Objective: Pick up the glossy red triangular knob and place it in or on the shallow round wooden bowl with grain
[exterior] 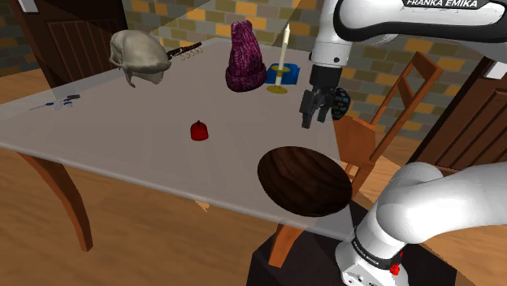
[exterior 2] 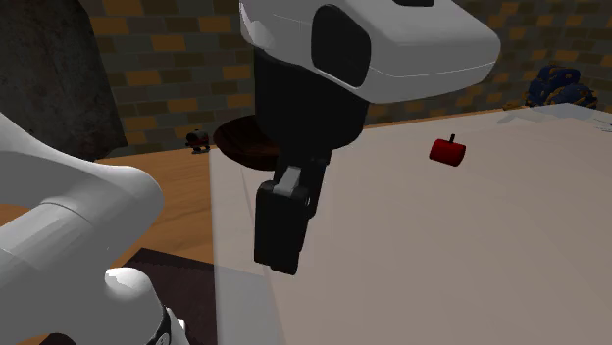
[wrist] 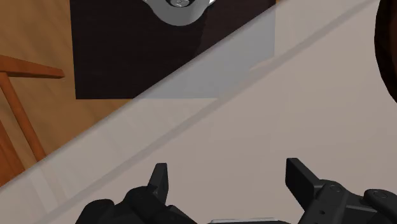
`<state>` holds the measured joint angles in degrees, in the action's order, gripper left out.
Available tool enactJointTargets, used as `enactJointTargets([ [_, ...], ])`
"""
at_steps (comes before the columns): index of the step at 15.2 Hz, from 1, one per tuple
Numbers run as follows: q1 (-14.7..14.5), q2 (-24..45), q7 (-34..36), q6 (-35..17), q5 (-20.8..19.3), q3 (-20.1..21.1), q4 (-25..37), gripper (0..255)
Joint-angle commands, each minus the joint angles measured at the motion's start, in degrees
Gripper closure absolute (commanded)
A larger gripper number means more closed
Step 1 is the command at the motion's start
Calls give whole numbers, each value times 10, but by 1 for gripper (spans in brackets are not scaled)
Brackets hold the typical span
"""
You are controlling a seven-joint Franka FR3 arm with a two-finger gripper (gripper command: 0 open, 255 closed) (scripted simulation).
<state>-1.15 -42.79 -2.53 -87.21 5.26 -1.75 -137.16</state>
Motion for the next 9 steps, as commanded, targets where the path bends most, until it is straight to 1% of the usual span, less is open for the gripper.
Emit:
enactJointTargets([
  [1,0,0,0,0,0,0,0,0],
  [5,-15,58,50,-23,20,47,44,0],
  [9,-26,124,101,-42,30,92,99,0],
])
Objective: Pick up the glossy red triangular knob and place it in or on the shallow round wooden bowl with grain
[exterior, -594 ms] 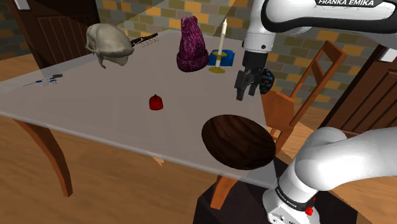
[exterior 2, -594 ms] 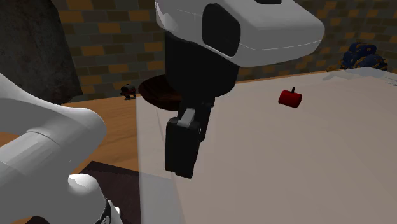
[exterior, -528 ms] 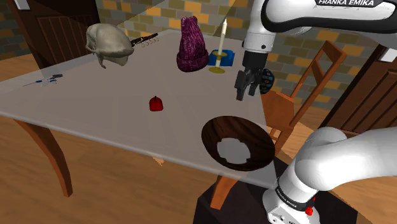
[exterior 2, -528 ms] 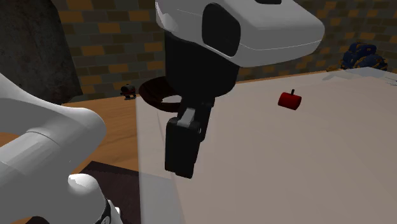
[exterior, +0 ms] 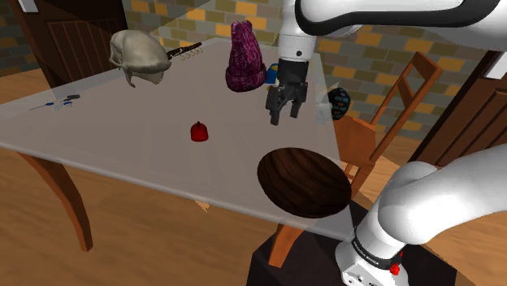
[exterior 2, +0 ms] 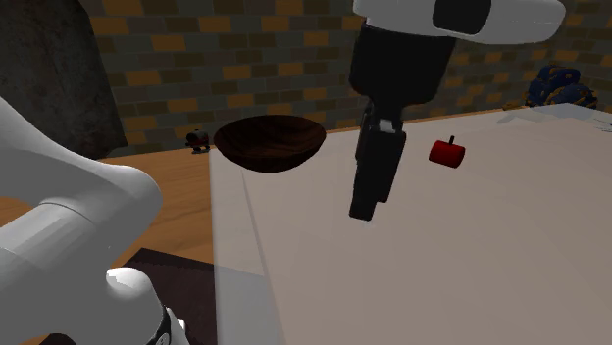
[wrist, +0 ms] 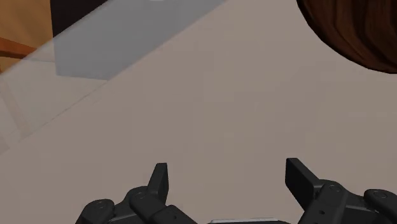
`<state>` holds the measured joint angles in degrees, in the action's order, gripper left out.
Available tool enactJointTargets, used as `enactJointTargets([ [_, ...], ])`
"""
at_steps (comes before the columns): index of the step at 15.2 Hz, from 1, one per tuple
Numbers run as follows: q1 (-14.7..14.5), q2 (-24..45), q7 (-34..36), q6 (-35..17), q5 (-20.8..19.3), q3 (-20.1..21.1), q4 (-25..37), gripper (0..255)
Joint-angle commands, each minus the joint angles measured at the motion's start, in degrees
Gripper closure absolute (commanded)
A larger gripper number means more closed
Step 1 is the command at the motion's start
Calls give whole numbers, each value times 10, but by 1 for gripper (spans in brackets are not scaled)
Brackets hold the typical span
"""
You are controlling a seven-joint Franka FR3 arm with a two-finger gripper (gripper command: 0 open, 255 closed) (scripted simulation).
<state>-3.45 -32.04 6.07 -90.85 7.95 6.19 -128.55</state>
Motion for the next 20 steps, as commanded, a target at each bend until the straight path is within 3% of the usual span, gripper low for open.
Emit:
enactJointTargets([
  [1,-6,34,28,-9,3,23,29,0],
  [9,-21,189,137,-22,-23,103,179,0],
  [18,-67,400,264,20,-114,167,415,0],
  [20,-66,395,262,3,-112,166,394,0],
])
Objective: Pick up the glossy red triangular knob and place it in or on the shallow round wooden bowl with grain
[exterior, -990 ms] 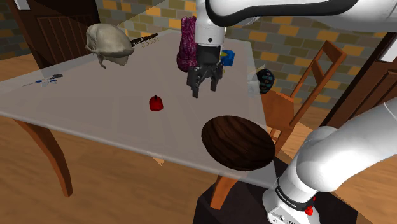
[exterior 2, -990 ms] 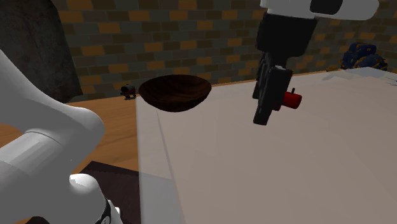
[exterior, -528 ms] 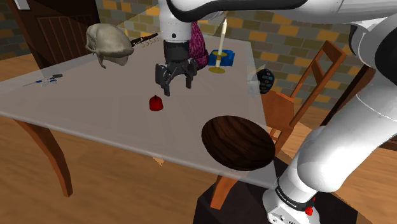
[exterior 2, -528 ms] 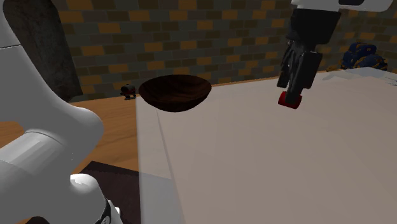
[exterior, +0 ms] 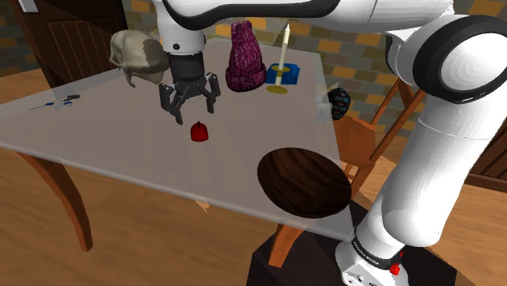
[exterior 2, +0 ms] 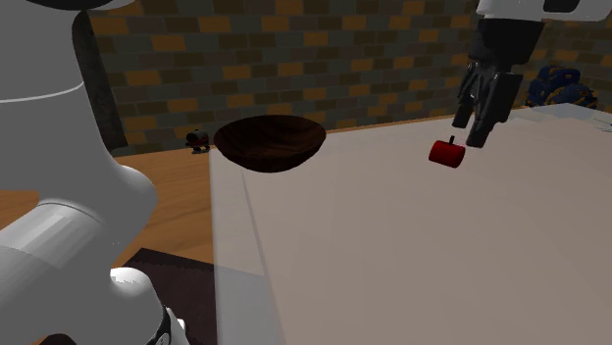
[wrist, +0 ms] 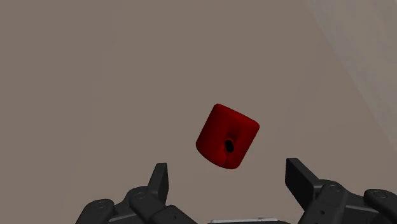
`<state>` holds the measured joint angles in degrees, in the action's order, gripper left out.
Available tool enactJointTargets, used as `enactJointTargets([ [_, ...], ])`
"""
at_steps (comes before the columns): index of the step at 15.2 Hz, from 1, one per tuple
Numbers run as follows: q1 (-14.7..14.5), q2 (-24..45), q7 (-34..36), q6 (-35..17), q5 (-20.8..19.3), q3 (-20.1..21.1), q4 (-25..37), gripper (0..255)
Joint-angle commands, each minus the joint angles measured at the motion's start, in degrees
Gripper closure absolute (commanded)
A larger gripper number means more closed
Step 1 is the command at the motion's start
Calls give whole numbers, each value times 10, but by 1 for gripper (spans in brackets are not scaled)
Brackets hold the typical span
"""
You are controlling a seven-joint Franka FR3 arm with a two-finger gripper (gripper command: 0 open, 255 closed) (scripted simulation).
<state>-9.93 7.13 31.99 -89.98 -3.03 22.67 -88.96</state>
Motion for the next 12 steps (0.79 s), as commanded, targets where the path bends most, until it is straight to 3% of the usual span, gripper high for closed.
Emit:
enactJointTargets([
  [1,-1,1,3,-14,-1,1,-13,0],
  [6,1,-6,1,-51,1,-1,-57,0],
  [12,1,-6,1,-51,1,-1,-57,0],
])
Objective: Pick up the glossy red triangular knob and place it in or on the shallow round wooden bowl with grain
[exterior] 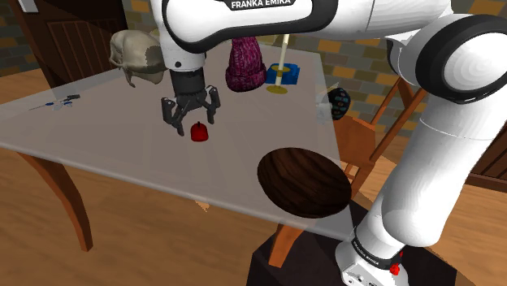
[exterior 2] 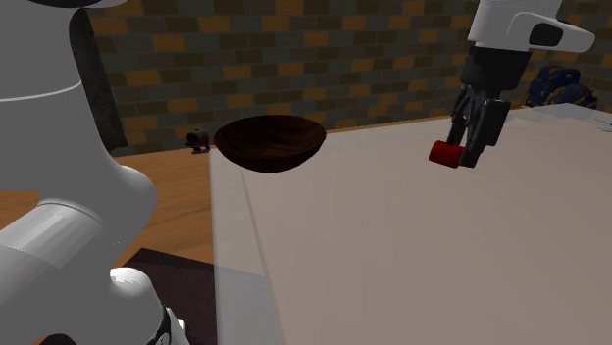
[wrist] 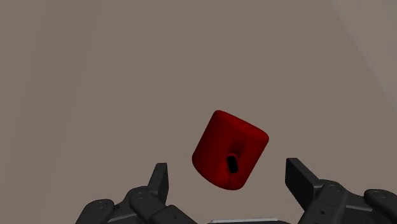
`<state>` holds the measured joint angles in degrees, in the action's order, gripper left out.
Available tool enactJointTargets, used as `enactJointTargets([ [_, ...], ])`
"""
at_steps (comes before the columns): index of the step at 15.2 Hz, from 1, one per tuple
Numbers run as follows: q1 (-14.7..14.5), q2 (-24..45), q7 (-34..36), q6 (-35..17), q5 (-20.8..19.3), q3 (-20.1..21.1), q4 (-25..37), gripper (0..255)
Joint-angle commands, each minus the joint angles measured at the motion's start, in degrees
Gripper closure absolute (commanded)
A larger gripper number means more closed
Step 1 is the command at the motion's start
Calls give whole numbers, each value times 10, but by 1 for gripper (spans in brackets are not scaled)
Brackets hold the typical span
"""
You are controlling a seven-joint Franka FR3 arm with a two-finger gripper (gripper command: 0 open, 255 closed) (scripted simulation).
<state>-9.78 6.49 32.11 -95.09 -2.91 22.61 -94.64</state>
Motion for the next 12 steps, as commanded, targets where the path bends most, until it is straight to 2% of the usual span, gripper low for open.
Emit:
enactJointTargets([
  [1,0,0,0,0,0,0,0,0],
  [2,0,0,0,0,0,0,0,255],
  [12,0,0,0,8,0,0,8,255],
])
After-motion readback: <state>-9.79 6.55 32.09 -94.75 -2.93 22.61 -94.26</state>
